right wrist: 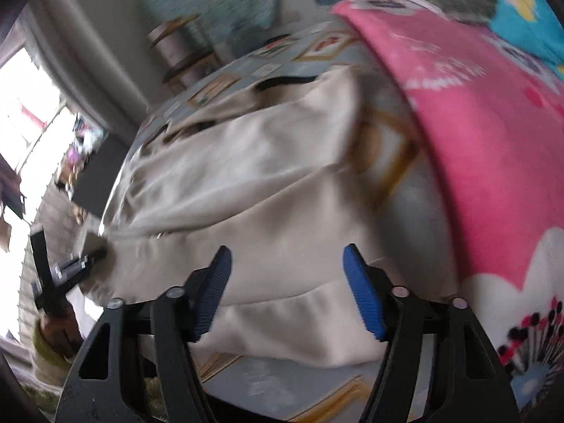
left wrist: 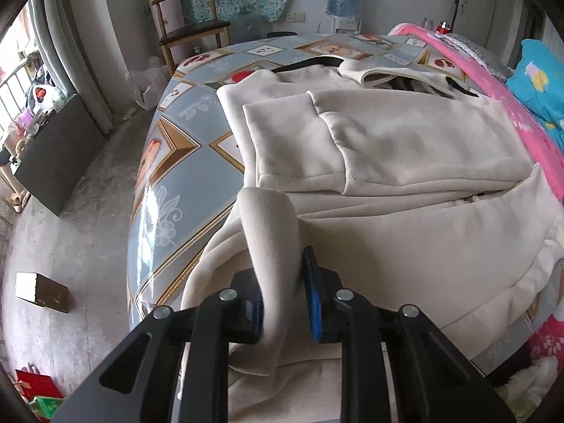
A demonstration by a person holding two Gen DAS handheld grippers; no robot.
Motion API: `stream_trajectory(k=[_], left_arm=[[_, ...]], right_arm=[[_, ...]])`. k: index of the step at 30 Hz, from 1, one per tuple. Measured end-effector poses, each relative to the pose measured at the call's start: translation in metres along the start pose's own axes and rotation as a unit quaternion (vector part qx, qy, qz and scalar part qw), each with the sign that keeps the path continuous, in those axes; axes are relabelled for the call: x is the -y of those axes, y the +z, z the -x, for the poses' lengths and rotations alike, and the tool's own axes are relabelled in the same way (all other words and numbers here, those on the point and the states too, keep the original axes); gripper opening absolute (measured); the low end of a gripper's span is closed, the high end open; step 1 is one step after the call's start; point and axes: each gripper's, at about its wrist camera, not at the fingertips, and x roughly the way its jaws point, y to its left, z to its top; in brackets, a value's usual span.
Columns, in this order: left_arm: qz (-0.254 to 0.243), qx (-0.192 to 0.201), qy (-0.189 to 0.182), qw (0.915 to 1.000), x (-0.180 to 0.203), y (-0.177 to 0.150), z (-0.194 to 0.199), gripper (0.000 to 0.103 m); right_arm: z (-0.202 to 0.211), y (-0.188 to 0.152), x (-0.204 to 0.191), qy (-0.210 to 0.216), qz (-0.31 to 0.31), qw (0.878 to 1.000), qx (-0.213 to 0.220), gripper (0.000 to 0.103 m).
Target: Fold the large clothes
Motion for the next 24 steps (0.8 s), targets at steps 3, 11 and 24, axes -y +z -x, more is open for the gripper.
stream_trajectory(k=[3,11,24], left_arm=[[0.007,-0.001,0.002,1.0,0.0,0.0,0.0,0.02],[0.026,-0.009,0.005,0.9996,-0.001,0.002,-0.003,0.02],[0.029,-0.018,0.016,0.9993,0.002,0.003,-0.005,0.02]], right_arm=[[-0.009,0.013,0.017,0.013,-0.011,1.0,0.0,0.052],[-0.051,0.035,0.032,0.038,-0.019,0.999,-0.014,0.043],[-0.046,0.026,0.043,0.1,-0.007,0.993,-0.061,0.043]])
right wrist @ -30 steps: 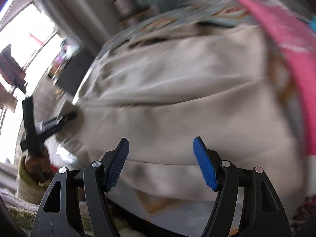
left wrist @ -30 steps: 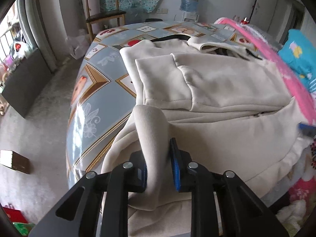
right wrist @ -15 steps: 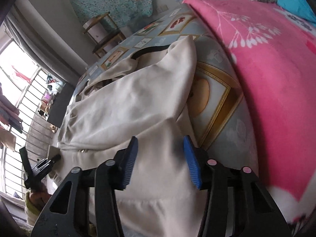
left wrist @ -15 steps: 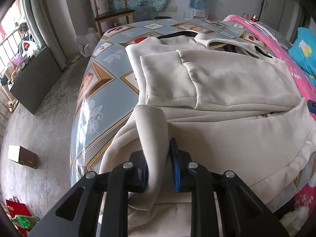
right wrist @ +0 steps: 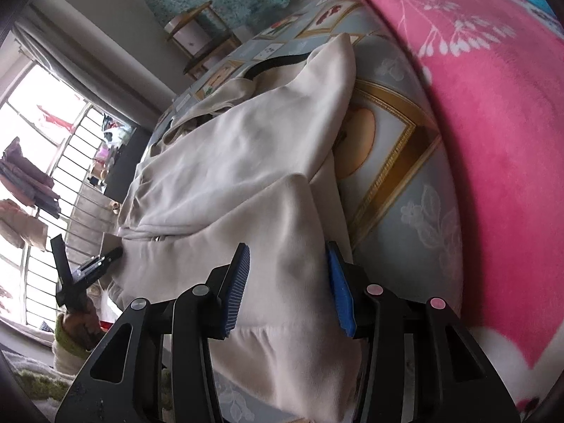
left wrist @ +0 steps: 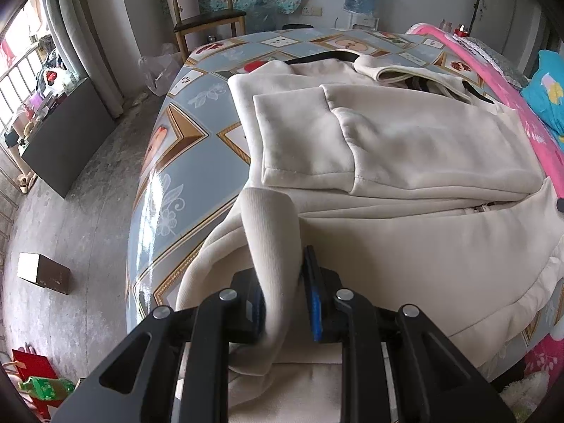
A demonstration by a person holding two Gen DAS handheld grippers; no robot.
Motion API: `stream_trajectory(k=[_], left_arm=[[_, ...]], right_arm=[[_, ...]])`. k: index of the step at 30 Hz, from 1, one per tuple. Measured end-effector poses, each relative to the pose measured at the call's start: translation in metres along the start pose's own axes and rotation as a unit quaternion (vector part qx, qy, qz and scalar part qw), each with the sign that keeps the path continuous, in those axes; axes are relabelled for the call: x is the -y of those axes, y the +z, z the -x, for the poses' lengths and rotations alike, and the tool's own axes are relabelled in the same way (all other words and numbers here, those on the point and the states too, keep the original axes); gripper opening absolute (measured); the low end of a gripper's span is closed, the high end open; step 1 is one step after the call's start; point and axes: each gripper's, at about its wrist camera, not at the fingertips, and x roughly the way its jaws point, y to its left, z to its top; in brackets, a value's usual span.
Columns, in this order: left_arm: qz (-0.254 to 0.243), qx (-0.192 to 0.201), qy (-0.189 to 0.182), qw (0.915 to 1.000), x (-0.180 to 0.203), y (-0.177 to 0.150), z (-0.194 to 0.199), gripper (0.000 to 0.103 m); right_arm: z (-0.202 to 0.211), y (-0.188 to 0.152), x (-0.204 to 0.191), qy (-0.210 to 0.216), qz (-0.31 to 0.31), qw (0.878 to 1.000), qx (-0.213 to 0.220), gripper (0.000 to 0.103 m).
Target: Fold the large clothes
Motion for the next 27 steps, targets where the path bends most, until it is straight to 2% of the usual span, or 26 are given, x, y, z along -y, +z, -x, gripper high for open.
stream_trajectory(k=[4,8,12,16,23,27], left_arm=[[0.002,0.001,0.005,1.0,0.002,-0.001,0.0,0.02],[-0.003,0.0,0.012,0.9999,0.004,-0.001,0.001,0.02],[-0.001,-0.002,0.01,0.9999,0.003,-0.001,0.001,0.02],[-0.001,-0.002,0.006,1.0,0.002,-0.001,0.0,0.02],[0.0,0.0,0.006,1.0,0.002,-0.001,0.0,0.02],[-0.002,0.001,0.006,1.0,0.002,-0.001,0.0,0.02]], right_arm=[[-0.011,0.011,0.0,0.016,-0.005,1.0,-0.004,0.043],[-0.01,0.007,-0.008,0.007,0.007,1.0,-0.014,0.04],[-0.004,-0.004,-0.016,-0.021,0.026,0.999,-0.025,0.032],[-0.003,-0.005,-0.027,-0.045,0.049,0.998,-0.023,0.031],[-0.018,-0.002,-0.03,-0.089,0.045,0.995,-0.019,0.031],[-0.017,-0.009,-0.044,-0.136,0.079,0.987,-0.016,0.027]])
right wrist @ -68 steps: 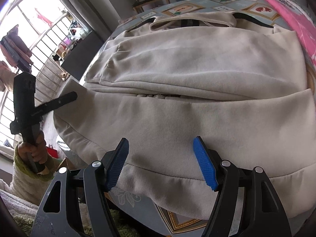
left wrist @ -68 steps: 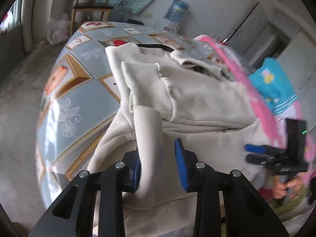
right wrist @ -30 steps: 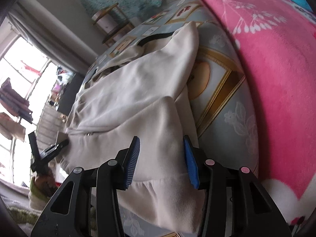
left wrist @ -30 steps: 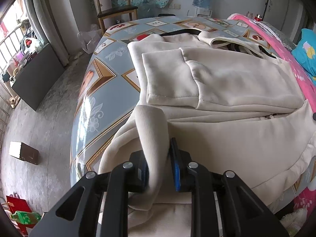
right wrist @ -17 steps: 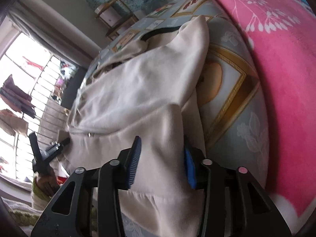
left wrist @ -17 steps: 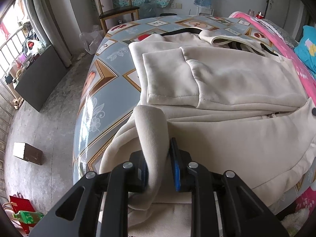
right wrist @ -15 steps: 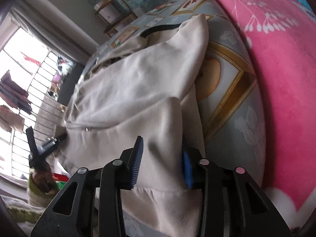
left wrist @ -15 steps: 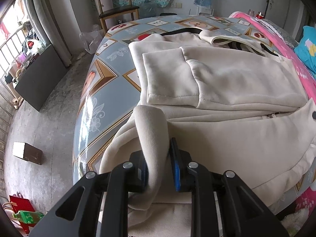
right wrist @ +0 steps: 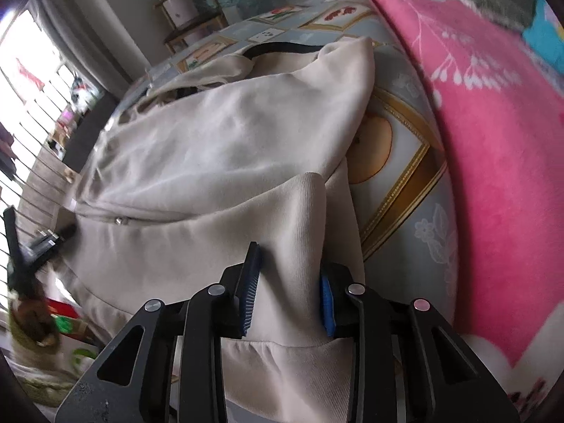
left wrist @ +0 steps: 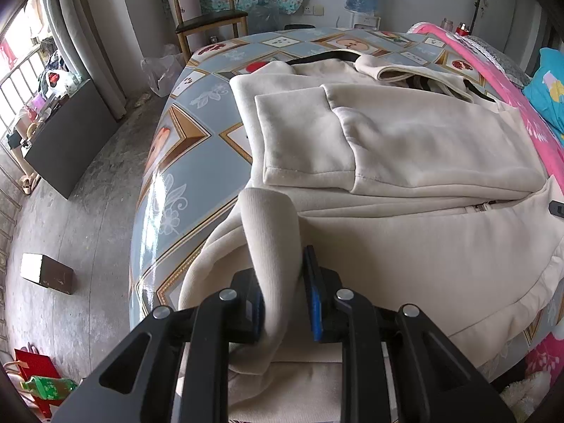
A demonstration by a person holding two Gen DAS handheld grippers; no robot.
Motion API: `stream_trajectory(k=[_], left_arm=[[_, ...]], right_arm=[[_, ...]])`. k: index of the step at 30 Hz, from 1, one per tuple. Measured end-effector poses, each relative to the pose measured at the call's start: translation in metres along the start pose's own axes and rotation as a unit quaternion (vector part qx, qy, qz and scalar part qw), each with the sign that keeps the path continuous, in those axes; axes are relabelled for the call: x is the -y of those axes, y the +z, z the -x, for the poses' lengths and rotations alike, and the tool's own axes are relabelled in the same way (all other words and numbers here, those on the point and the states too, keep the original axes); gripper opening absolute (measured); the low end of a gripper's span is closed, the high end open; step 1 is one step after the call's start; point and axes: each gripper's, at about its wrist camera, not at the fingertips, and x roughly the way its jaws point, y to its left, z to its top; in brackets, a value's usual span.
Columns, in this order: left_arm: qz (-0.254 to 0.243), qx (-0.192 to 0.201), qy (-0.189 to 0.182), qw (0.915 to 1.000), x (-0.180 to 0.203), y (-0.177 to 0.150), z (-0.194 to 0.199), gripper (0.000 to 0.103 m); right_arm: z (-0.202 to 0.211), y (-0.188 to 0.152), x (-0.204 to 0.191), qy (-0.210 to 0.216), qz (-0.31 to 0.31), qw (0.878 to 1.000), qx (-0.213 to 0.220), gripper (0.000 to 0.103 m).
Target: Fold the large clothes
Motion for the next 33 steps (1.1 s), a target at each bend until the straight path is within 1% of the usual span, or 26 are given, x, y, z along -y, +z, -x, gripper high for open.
stream_trajectory(k=[1,5,7,20,33], left_arm=[[0.0,0.0,0.0,1.0,0.0,0.0,0.0,0.02],[-0.002,0.001,0.001,1.0,0.001,0.0,0.001,0.02],[-0.001,0.002,0.001,1.0,0.0,0.0,0.001,0.02],[0.002,0.004,-0.002,1.0,-0.001,-0.001,0.001,0.02],[-0.002,0.005,0.001,1.0,0.0,-0.001,0.002,0.02]], right_arm=[[0.001,-0.001,-0.006,-0.018,0.013,1.0,0.002,0.027],[-0.001,-0.002,-0.022,-0.064,0.05,0.997,0.004,0.025],[-0.004,-0.002,-0.026,-0.08,0.06,0.995,0.003,0.025],[-0.002,-0.005,-0.041,-0.123,0.078,0.989,0.008,0.02],[0.002,-0.006,-0.044,-0.131,0.08,0.988,0.017,0.02]])
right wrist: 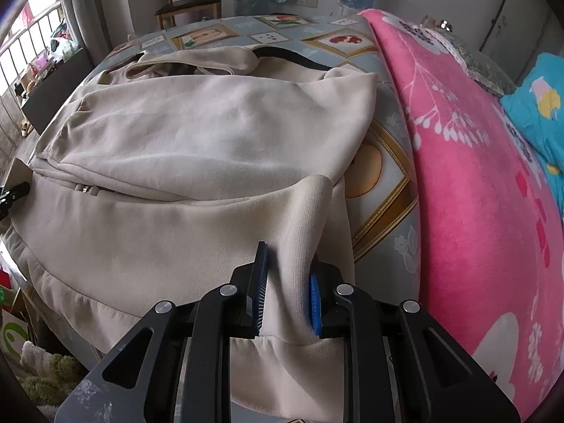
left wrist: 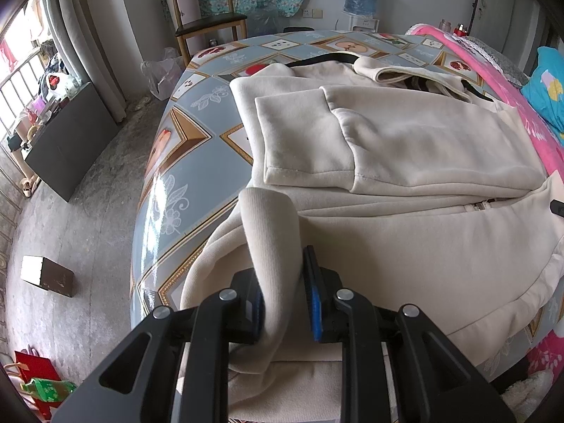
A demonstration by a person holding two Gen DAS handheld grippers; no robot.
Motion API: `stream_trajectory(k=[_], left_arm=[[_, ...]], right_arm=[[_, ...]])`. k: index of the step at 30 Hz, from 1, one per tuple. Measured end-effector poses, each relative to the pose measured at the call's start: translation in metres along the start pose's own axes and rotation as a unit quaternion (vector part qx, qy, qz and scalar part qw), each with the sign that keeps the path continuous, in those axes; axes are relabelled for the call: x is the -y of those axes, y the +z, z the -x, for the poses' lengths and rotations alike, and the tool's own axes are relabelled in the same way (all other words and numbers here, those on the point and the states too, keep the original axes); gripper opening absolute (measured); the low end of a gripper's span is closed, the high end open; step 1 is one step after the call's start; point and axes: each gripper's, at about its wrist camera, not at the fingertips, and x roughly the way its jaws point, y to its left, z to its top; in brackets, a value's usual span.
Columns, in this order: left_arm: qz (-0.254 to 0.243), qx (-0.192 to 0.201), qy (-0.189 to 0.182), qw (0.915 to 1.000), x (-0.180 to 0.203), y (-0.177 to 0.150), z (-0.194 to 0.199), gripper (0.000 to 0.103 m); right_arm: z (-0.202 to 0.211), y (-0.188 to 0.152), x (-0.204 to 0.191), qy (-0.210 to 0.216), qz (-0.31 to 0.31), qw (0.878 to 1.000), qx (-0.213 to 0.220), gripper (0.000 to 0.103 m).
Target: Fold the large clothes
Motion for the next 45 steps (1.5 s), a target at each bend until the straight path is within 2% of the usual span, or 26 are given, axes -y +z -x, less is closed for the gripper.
stream_trajectory(k=[8,12,15,19,25,26,30,34,40,45], left_arm=[[-0.009,0.01,0.004,0.9999,0.0,-0.002,-0.001,0.02],[-0.02,0.021,0.004,0.9996,0.001,-0.004,0.0,0.02],[-0.04,0.036,0.014,0.9985,0.005,-0.007,0.004,0.019],[-0.061,0.06,0.025,0.996,0.009,-0.014,0.019,0.013],[-0.077,0.108,0.008,0.9912,0.01,-0.028,0.059,0.01],[-0.073,0.114,0.006,0.9908,0.009,-0.03,0.067,0.007],[-0.034,0.148,-0.028,0.988,-0.004,-0.04,0.099,0.006],[-0.017,0.18,-0.043,0.9826,-0.012,-0.044,0.124,0.006],[-0.018,0.208,-0.054,0.9764,-0.017,-0.022,0.139,0.006],[-0.03,0.218,-0.053,0.9741,-0.021,0.018,0.135,0.006]], right_arm=[[-0.004,0.001,0.004,0.004,-0.017,1.0,0.008,0.02],[0.002,-0.003,0.002,-0.006,-0.029,0.999,0.021,0.008],[0.015,-0.006,0.003,-0.007,-0.046,0.998,0.044,0.006],[0.036,-0.014,0.001,-0.008,-0.058,0.995,0.075,0.005],[0.067,-0.03,0.002,-0.005,-0.075,0.991,0.109,0.005],[0.072,-0.033,0.003,-0.003,-0.078,0.99,0.116,0.005],[0.095,-0.044,0.006,0.0,-0.092,0.985,0.146,0.005],[0.117,-0.048,0.009,0.005,-0.106,0.978,0.179,0.005],[0.132,-0.03,0.012,0.0,-0.1,0.972,0.212,0.005],[0.13,0.001,0.018,-0.004,-0.088,0.97,0.226,0.005]])
